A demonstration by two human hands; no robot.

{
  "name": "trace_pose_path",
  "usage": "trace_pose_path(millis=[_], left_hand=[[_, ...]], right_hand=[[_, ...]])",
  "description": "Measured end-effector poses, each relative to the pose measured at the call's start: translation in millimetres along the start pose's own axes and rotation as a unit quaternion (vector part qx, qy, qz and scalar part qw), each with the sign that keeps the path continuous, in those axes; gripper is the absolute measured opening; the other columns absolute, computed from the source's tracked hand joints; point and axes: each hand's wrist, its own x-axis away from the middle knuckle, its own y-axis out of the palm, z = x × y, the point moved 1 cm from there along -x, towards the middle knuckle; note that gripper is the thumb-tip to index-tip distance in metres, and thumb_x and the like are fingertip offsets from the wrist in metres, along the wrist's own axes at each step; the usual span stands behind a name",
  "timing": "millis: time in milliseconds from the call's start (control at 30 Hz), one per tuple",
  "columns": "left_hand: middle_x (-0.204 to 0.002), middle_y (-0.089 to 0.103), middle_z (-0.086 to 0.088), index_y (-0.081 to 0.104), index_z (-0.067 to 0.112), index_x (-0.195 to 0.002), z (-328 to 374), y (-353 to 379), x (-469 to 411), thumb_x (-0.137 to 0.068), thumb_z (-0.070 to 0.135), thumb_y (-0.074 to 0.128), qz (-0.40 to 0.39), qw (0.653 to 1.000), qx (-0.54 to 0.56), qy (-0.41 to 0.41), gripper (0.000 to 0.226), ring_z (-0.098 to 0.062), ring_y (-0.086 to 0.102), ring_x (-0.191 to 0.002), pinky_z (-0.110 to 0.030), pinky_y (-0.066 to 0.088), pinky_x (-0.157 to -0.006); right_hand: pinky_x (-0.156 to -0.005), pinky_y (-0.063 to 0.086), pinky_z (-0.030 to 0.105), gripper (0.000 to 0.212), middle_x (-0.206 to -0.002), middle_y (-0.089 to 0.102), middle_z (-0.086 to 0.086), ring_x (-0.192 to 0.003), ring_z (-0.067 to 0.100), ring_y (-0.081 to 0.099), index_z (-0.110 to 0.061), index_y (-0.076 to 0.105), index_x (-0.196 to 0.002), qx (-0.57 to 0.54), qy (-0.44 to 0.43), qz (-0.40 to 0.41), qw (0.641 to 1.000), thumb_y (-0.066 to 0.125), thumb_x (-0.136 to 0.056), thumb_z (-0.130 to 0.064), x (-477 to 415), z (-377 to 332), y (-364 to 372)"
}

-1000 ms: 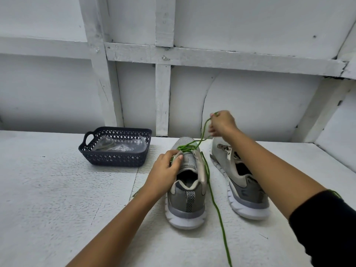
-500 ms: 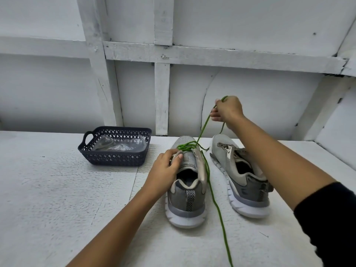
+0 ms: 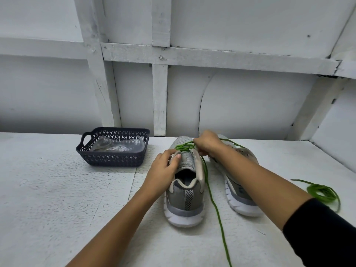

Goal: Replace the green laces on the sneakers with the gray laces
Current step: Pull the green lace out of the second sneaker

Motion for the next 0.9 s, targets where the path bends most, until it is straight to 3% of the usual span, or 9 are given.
trace_pose_path(millis=[167,300,367,433,500,600,733,833,900], left_hand=[[-0.112,0.061,0.004,0.059,0.032,-0.113,3.9,-2.9,2.5,-0.092,0.054,0.039,0.001,1.000,-0.002,-0.005,0.036,-0.011,0.054,-0.109,-0.039,0.041,-0.099],[-0.111,0.059,0.007,0.059,0.023,-0.114,16.6,-7.6,8.1,-0.100,0.046,0.025,-0.001,1.000,-0.021,-0.010,0.044,-0.010,0.052,-0.105,-0.029,0.037,-0.087],[-0.112,0.059,0.001,0.058,0.014,-0.119,22.5,-12.0,0.3,-0.101,0.039,0.026,0.006,0.999,-0.040,-0.036,0.044,-0.015,0.052,-0.106,-0.027,0.034,-0.084],[-0.121,0.061,-0.007,0.058,0.008,-0.123,23.9,-17.0,-14.7,-0.102,0.029,0.034,-0.005,0.996,-0.075,-0.057,0.038,-0.023,0.054,-0.112,-0.028,0.040,-0.088],[-0.121,0.063,-0.012,0.062,0.007,-0.121,25.1,-20.1,-28.2,-0.100,0.021,0.040,-0.042,0.991,-0.108,-0.067,0.033,-0.026,0.057,-0.109,-0.033,0.046,-0.092],[-0.114,0.067,-0.012,0.066,0.007,-0.116,28.3,-19.1,-40.2,-0.096,0.015,0.048,-0.085,0.985,-0.135,-0.064,0.028,-0.022,0.060,-0.099,-0.028,0.045,-0.085],[-0.115,0.068,-0.007,0.069,0.008,-0.111,29.3,-17.9,-50.8,-0.091,0.016,0.057,-0.068,0.978,-0.194,-0.039,0.024,-0.018,0.060,-0.108,-0.019,0.038,-0.084],[-0.110,0.069,-0.009,0.071,0.006,-0.107,31.3,-16.4,-55.7,-0.089,0.015,0.061,-0.068,0.975,-0.206,-0.039,0.022,-0.020,0.061,-0.105,-0.023,0.043,-0.087],[-0.105,0.070,-0.010,0.071,0.004,-0.101,33.2,-15.4,-59.3,-0.088,0.013,0.061,-0.067,0.973,-0.218,-0.032,0.018,-0.023,0.062,-0.101,-0.025,0.044,-0.080]], right_hand=[[-0.043,0.054,0.029,0.019,-0.063,0.058,0.014,-0.042,0.018,0.058,0.009,0.057,-0.095,-0.170,0.010,0.135,0.976,0.043,-0.092,-0.005,-16.5,-12.0,-29.0],[-0.063,0.059,0.041,0.026,-0.088,0.063,0.018,-0.069,0.031,0.069,0.006,0.054,-0.107,-0.249,0.005,0.200,0.948,0.039,-0.095,-0.012,-24.2,-10.7,-41.6],[-0.065,0.058,0.040,0.024,-0.081,0.059,0.013,-0.071,0.031,0.065,0.002,0.059,-0.097,-0.216,0.006,0.171,0.961,0.045,-0.092,-0.016,-16.3,-4.5,-34.6],[-0.051,0.050,0.029,0.016,-0.073,0.053,0.009,-0.059,0.023,0.055,-0.004,0.057,-0.084,-0.185,0.002,0.089,0.979,0.046,-0.092,-0.014,7.1,0.4,-22.0],[-0.057,0.046,0.030,0.024,-0.067,0.054,0.007,-0.058,0.021,0.052,-0.008,0.058,-0.074,-0.089,-0.053,0.043,0.994,0.046,-0.094,-0.016,34.9,5.4,-11.9],[-0.072,0.039,0.030,0.028,-0.088,0.065,0.007,-0.083,0.023,0.056,-0.007,0.067,-0.095,0.056,-0.161,0.058,0.984,0.047,-0.096,-0.027,73.1,14.8,1.5],[-0.099,0.037,0.036,0.036,-0.119,0.056,0.016,-0.116,0.030,0.048,-0.006,0.059,-0.121,0.127,-0.206,0.107,0.964,0.051,-0.094,-0.028,88.4,25.3,14.9],[-0.093,0.034,0.033,0.028,-0.115,0.057,0.017,-0.111,0.030,0.050,-0.002,0.059,-0.114,0.159,-0.213,0.100,0.959,0.046,-0.096,-0.020,89.5,21.6,12.7],[-0.086,0.034,0.033,0.026,-0.112,0.060,0.018,-0.107,0.032,0.052,-0.001,0.059,-0.108,0.184,-0.219,0.099,0.953,0.043,-0.097,-0.018,91.1,17.8,12.8]])
